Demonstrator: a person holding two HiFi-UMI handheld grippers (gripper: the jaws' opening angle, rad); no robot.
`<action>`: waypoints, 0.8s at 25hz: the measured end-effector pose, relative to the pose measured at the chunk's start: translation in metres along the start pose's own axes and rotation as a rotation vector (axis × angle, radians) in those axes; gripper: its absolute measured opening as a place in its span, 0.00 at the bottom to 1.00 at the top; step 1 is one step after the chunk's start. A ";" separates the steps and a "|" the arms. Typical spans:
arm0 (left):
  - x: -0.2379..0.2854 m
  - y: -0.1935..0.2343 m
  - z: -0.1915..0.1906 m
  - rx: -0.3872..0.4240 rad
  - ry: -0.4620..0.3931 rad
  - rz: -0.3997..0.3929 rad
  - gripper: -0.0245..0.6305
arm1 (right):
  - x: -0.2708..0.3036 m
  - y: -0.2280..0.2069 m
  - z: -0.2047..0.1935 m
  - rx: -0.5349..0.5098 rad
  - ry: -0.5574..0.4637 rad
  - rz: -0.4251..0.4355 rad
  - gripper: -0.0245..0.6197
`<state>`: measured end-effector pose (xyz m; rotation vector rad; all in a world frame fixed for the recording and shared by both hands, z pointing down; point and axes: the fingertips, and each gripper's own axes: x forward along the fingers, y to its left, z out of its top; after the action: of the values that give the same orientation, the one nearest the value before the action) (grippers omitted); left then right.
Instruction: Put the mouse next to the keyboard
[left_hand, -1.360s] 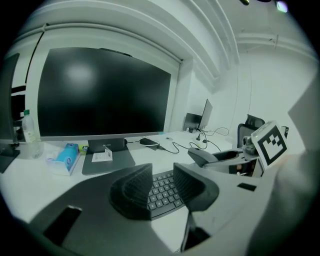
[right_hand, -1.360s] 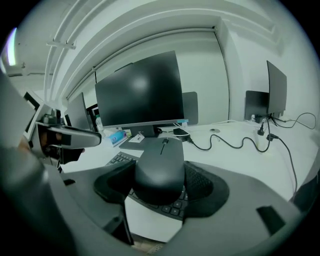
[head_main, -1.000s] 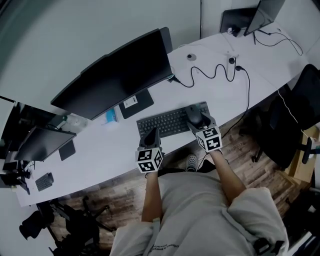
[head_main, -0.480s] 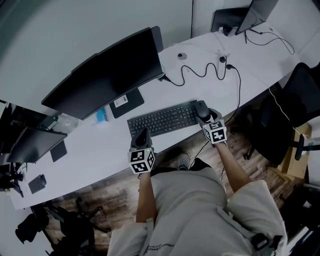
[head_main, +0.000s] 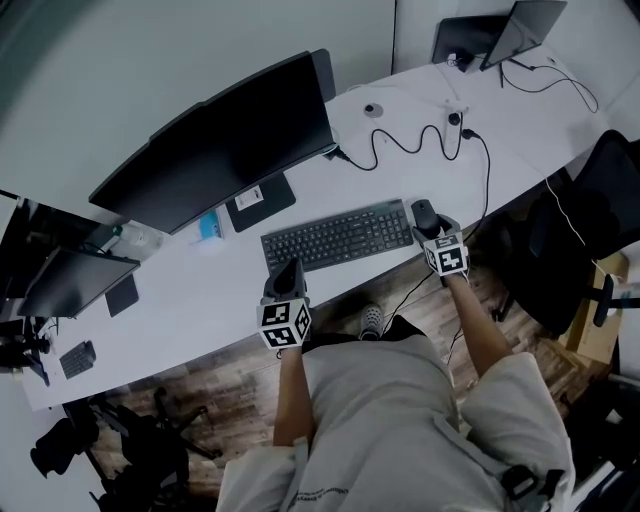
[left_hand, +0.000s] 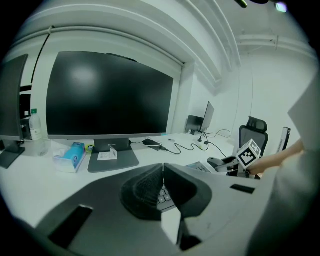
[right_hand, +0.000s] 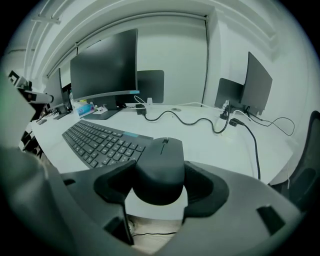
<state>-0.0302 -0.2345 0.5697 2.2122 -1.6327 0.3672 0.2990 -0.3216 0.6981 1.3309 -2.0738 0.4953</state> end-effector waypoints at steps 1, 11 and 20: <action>0.000 0.000 0.000 -0.001 0.000 -0.002 0.07 | 0.003 -0.003 -0.002 -0.001 0.010 -0.002 0.51; -0.004 0.001 -0.004 0.001 0.022 0.014 0.07 | 0.028 -0.016 -0.011 0.068 0.063 0.055 0.51; -0.011 0.004 -0.006 -0.003 0.039 0.031 0.07 | 0.040 -0.022 -0.008 0.069 0.034 0.053 0.51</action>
<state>-0.0373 -0.2236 0.5711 2.1655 -1.6477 0.4135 0.3090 -0.3528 0.7303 1.3002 -2.0853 0.6128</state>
